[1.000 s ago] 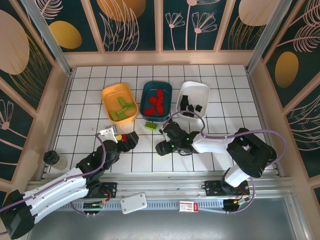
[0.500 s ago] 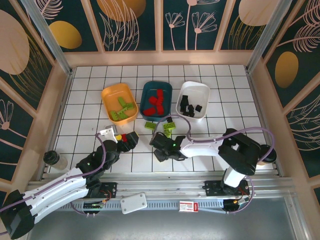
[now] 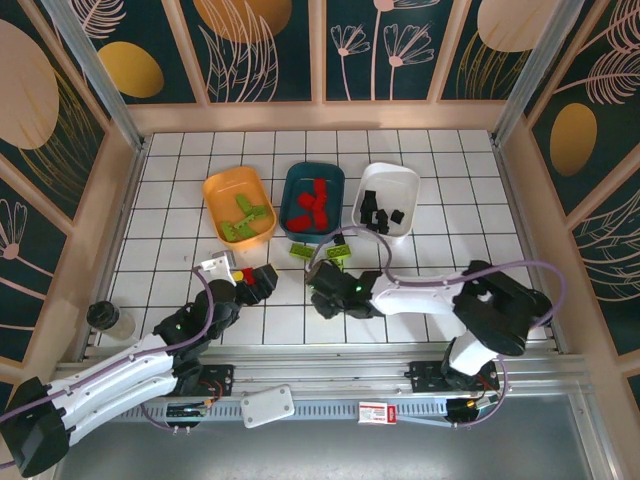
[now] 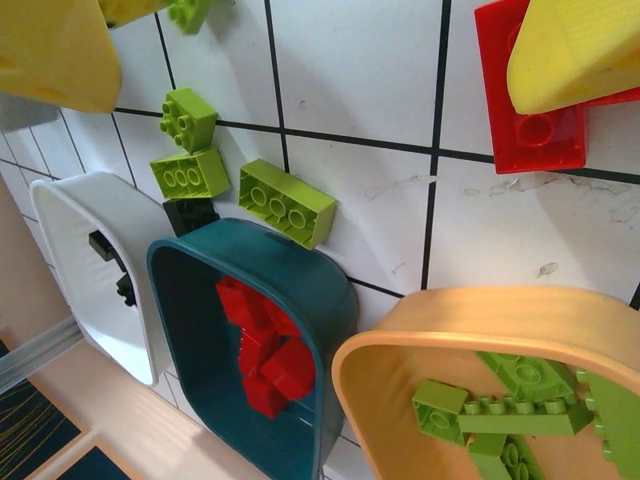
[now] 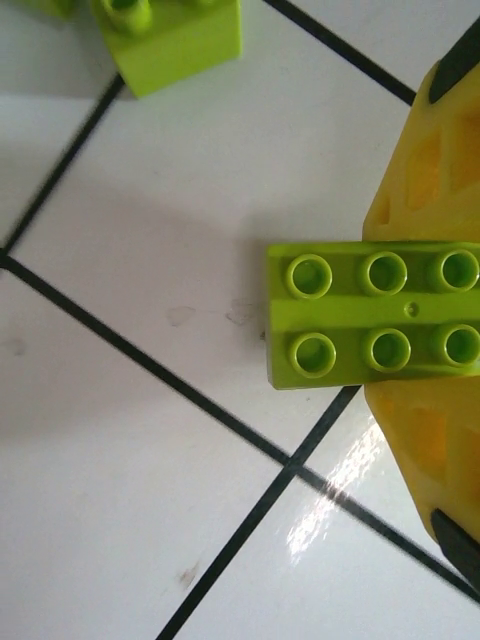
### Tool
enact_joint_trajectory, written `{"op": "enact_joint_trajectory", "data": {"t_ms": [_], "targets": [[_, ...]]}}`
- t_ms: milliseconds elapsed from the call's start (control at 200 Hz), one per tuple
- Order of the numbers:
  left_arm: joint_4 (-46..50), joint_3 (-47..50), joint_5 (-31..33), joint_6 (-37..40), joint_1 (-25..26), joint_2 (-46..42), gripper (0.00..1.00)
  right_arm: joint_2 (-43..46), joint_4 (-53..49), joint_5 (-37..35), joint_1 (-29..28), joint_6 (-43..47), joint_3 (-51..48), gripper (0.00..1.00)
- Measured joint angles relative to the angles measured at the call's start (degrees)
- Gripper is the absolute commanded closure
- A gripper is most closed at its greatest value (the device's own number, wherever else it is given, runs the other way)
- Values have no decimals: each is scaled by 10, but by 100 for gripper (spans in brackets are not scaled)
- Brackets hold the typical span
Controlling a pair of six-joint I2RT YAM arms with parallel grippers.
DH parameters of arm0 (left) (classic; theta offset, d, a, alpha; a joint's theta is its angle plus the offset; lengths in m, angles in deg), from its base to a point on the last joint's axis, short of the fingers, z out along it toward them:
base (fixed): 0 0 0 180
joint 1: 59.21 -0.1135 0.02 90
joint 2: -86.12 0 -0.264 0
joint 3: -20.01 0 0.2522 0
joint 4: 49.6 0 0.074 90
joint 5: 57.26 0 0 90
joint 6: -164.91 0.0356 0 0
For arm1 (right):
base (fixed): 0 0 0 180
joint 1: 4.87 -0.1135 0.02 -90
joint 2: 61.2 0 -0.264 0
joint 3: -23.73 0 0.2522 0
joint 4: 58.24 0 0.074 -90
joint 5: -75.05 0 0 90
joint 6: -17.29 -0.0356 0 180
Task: Sort the legos into containers by color
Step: Pick up the lego from the bottom-center of the table, then place the lego in the container.
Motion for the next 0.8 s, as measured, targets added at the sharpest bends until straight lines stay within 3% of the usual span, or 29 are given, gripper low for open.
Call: {"op": "enact_joint_trajectory", "data": {"t_ms": [130, 265, 616, 661, 801], "targets": [[24, -19, 8, 0, 0, -2, 1, 48, 48, 54, 42, 7, 7, 83], [60, -48, 32, 0, 0, -24, 2, 33, 83, 101, 78, 21, 65, 83], [141, -97, 85, 0, -3, -92, 2, -262, 134, 196, 127, 50, 431, 81], [152, -97, 87, 0, -3, -92, 2, -298, 129, 201, 132, 50, 468, 75], [175, -97, 88, 0, -3, -89, 1, -381, 108, 208, 145, 47, 558, 41]]}}
